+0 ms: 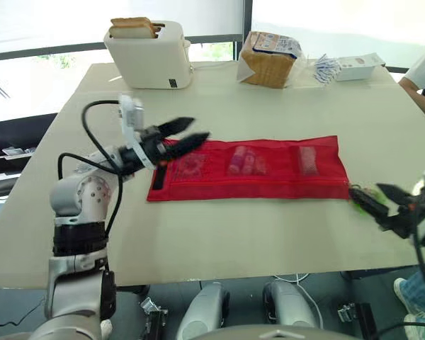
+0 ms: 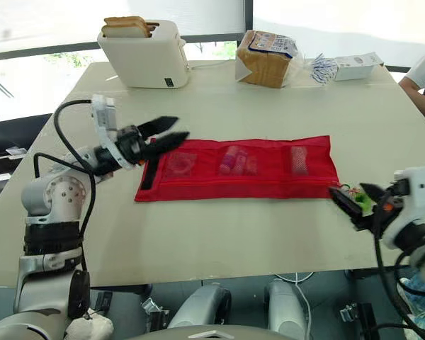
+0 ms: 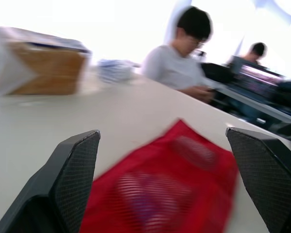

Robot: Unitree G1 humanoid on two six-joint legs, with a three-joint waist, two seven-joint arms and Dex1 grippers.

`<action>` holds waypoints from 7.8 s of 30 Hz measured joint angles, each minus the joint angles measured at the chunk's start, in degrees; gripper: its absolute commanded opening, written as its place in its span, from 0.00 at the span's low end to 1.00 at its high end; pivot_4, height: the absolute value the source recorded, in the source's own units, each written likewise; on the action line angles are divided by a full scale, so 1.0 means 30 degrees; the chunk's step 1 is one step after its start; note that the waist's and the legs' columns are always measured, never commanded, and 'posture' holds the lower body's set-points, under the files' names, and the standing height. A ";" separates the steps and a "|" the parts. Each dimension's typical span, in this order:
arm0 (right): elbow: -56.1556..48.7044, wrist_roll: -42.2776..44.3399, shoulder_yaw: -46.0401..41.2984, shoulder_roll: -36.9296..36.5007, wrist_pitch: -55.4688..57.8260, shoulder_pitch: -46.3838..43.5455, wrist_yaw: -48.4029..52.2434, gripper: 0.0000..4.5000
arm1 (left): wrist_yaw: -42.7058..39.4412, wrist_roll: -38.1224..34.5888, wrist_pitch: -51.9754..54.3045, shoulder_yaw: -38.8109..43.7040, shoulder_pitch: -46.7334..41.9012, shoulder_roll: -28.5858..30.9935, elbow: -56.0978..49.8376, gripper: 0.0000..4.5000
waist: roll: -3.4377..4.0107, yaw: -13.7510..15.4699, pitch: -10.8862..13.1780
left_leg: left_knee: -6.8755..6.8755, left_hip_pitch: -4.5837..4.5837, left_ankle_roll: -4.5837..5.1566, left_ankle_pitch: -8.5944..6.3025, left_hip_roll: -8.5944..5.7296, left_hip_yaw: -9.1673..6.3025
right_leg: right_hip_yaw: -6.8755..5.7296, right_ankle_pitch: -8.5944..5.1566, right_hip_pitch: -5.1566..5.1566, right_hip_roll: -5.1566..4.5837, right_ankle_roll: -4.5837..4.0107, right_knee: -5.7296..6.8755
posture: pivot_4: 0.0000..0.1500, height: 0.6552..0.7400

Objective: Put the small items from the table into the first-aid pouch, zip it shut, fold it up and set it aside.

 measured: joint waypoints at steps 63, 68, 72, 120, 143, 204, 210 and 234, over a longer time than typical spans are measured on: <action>0.3276 -0.9083 1.6328 -0.6574 -1.5053 -0.1662 -0.3126 0.01 | 0.1041 0.0219 -0.1275 -0.2466 0.4172 0.0246 -0.5820 1.00 | 0.0163 -0.0125 0.0061 | -0.0029 0.0036 -0.0002 0.0005 0.0045 0.0047 | 0.0064 -0.0005 0.0009 0.0111 -0.0005 -0.0035 | 1.00 1.00; 0.5568 -1.2868 2.1508 -0.5866 -1.5186 -0.4296 -0.2249 0.01 | 0.1072 0.0395 -0.1799 -0.1762 0.6528 0.0661 -0.6144 1.00 | 0.0127 -0.0141 0.0061 | -0.0015 0.0046 -0.0003 0.0004 0.0036 0.0067 | 0.0079 -0.0004 0.0011 0.0103 -0.0008 -0.0042 | 1.00 1.00; 0.8039 -1.4944 2.4131 -0.5133 -1.5987 -0.4767 -0.0549 0.01 | 0.1042 0.0825 -0.2637 -0.0846 0.6953 0.0829 -0.4861 1.00 | 0.0113 0.0133 0.0067 | -0.0013 0.0016 -0.0007 0.0007 0.0028 0.0009 | 0.0013 -0.0005 0.0015 0.0090 -0.0014 -0.0063 | 1.00 1.00; 0.0736 -0.3908 1.1303 -1.0830 -1.5723 -0.1255 0.9003 0.99 | 1.5667 -0.7012 1.5018 0.7891 0.3266 -0.5778 0.1013 0.70 | 0.0043 0.0546 0.0047 | 0.0055 0.0021 -0.0012 0.0004 -0.0006 -0.0038 | -0.0055 0.0004 0.0074 0.0005 -0.0007 -0.0037 | 1.00 1.00; 0.6397 -0.7703 1.6961 -0.6866 -1.7274 -0.6748 0.8603 0.73 | 0.2990 -0.1426 0.8542 0.2428 0.3357 0.5792 0.8066 0.00 | 0.0027 0.0211 0.0060 | -0.0011 0.0021 -0.0022 0.0009 0.0007 -0.0022 | -0.0033 0.0005 0.0017 0.0038 -0.0034 -0.0052 | 1.00 1.00; -0.1782 -0.7529 0.8514 -0.4257 -0.9961 -0.0673 0.8774 0.44 | 0.0675 0.2344 0.6462 -0.5551 -0.5145 -0.4208 0.5836 1.00 | 0.0012 0.0085 0.0029 | 0.0065 -0.0037 -0.0035 0.0018 -0.0006 -0.0067 | -0.0050 0.0007 -0.0006 0.0044 -0.0027 -0.0006 | 1.00 1.00; -0.0043 -0.6297 0.8475 -0.4660 -1.0891 -0.2299 0.8411 0.49 | 0.0126 0.0846 0.5383 -0.2419 -0.6043 -0.3946 0.6112 1.00 | 0.0011 0.0197 0.0038 | 0.0071 -0.0045 -0.0033 0.0019 -0.0004 -0.0073 | -0.0070 0.0006 -0.0007 0.0046 -0.0028 -0.0009 | 1.00 1.00; -0.0609 -0.2461 0.8291 -0.6695 -1.1301 -0.0248 0.5003 0.49 | 0.1596 1.5595 -1.0634 -1.0766 -0.9602 -0.6694 1.6445 1.00 | -0.0001 0.0394 0.0008 | 0.0117 0.0033 0.0059 -0.0032 0.0000 -0.0058 | -0.0068 0.0006 0.0114 0.0051 -0.0017 -0.0005 | 1.00 1.00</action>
